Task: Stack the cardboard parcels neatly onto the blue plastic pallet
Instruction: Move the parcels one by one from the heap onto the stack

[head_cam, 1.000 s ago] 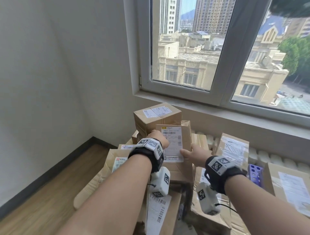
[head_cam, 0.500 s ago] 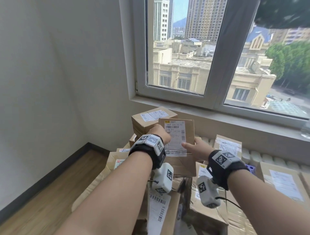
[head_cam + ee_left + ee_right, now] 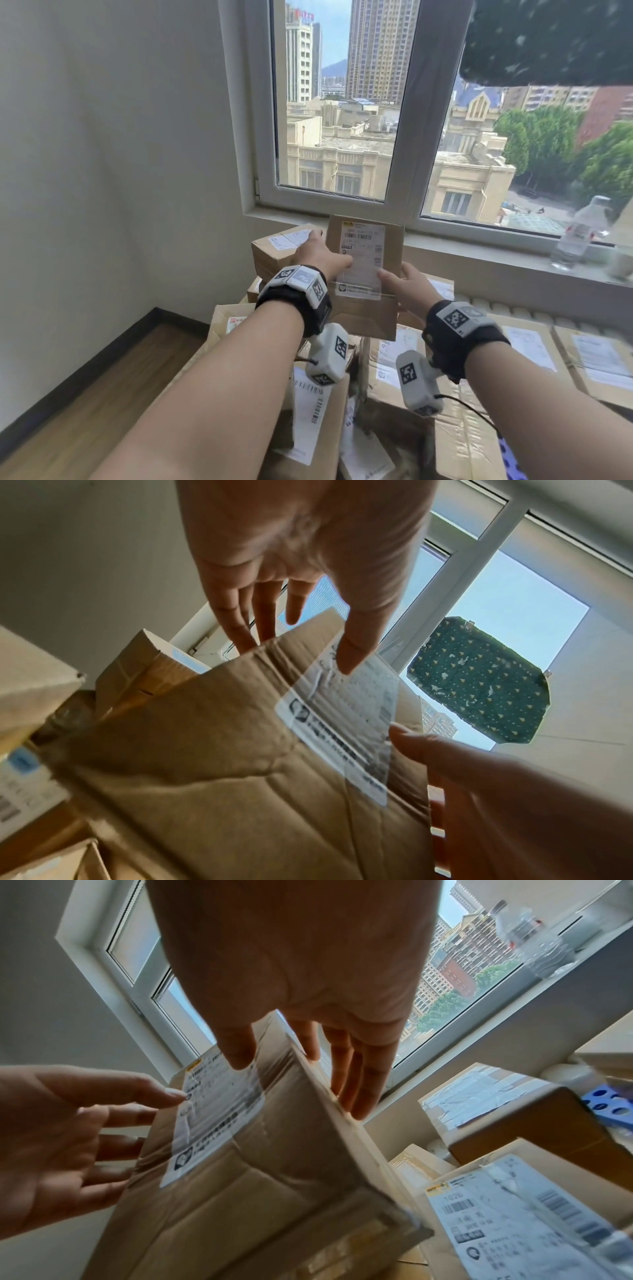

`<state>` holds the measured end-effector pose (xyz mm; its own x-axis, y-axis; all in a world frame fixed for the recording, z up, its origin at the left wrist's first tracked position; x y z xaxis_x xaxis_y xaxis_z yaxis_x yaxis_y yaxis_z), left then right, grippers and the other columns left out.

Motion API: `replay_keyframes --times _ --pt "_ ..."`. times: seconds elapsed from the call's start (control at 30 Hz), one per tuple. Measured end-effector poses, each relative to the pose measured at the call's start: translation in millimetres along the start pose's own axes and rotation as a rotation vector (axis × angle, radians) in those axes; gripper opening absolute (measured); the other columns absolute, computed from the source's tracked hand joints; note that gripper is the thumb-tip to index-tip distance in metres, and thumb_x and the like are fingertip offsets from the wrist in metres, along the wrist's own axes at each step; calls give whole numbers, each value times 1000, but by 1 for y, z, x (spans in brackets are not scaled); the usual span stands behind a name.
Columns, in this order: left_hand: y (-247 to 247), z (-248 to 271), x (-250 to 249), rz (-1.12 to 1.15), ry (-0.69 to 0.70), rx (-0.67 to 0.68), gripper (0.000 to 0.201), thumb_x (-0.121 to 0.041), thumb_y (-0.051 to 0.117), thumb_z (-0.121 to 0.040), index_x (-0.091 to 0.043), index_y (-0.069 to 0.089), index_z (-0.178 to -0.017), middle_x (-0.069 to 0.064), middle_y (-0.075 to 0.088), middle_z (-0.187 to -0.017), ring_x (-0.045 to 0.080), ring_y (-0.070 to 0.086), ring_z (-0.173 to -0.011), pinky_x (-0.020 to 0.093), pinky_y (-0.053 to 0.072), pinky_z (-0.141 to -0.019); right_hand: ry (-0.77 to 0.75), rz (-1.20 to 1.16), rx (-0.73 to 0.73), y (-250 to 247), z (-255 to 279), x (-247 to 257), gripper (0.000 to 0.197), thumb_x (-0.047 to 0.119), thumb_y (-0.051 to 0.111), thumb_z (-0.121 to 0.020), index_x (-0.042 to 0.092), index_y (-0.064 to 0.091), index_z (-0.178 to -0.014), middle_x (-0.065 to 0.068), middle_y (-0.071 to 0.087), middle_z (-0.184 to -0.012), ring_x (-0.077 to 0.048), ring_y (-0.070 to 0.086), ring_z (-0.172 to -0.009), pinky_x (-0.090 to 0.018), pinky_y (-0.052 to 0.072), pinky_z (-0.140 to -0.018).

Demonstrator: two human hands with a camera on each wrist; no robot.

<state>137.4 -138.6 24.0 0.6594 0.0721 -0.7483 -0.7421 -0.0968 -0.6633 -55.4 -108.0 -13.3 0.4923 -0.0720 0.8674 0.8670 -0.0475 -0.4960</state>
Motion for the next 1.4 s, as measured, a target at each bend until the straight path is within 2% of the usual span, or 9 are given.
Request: replay_keyframes --times 0.17,0.27,0.47,0.67,0.8,0.93,1.07,1.17,1.4 --pt "28 17 -14 156 22 24 77 -41 78 -67 -14 48 -132 9 52 -132 22 52 -117 28 46 -86 3 -111 -162 -40 25 -16 30 32 57 -97 16 53 -121 -2 65 -114 -21 64 -100 -39 53 -90" --pt "58 28 -21 286 -16 144 109 -45 83 -56 -14 32 -147 9 47 -140 24 51 -122 32 48 -93 46 -138 -224 -65 42 -34 38 37 58 -95 14 53 -123 -6 65 -119 -24 65 -103 -43 54 -93" --pt "118 59 -42 563 -54 441 119 -33 91 -33 -27 36 -139 8 66 -116 25 71 -94 45 60 -78 107 -110 -281 -110 69 -68 53 48 58 -92 10 51 -129 -8 65 -121 -24 66 -102 -44 54 -92" --pt "169 87 -72 595 -23 568 93 -14 91 -59 -29 37 -134 8 67 -111 24 70 -92 36 60 -69 117 -82 -292 -157 93 -102 28 40 54 -97 19 53 -117 -2 66 -109 -15 65 -88 -26 52 -70" --pt "210 105 -98 558 7 600 82 -18 91 -61 -32 41 -124 9 68 -109 28 70 -94 48 58 -85 149 -73 -313 -196 109 -129 38 42 56 -95 17 55 -125 -2 67 -111 -19 66 -96 -35 55 -83" --pt "252 125 -129 546 21 651 71 -15 86 -70 -33 43 -124 2 70 -100 15 69 -76 27 57 -59 164 -126 -306 -237 125 -157 27 35 57 -97 18 56 -118 1 66 -103 -16 66 -90 -30 54 -76" --pt "300 148 -161 528 35 688 76 -11 88 -66 -27 39 -122 8 67 -113 31 70 -96 52 54 -86 190 -117 -302 -280 140 -195 25 35 60 -95 22 57 -116 -5 68 -114 -22 67 -101 -41 53 -94" --pt "331 163 -186 524 74 677 86 -10 86 -68 -27 35 -135 6 63 -109 28 69 -93 57 53 -89 213 -119 -277 -311 148 -224 34 38 60 -94 21 57 -124 -4 68 -117 -22 66 -103 -41 54 -91" --pt "407 189 -213 431 82 611 85 -16 86 -70 -23 37 -140 -3 64 -102 6 64 -75 22 57 -61 274 -141 -255 -371 168 -296 18 30 59 -96 26 52 -111 6 62 -97 -16 63 -93 -16 48 -61"
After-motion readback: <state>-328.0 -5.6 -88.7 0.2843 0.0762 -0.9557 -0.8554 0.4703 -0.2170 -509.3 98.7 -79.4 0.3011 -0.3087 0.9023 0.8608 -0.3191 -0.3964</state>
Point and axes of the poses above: each hand's wrist, its own z-axis away from the middle knuckle, its own y-axis out of the palm, x = y × z, the point moved 10 cm from there along -z, towards the middle knuckle
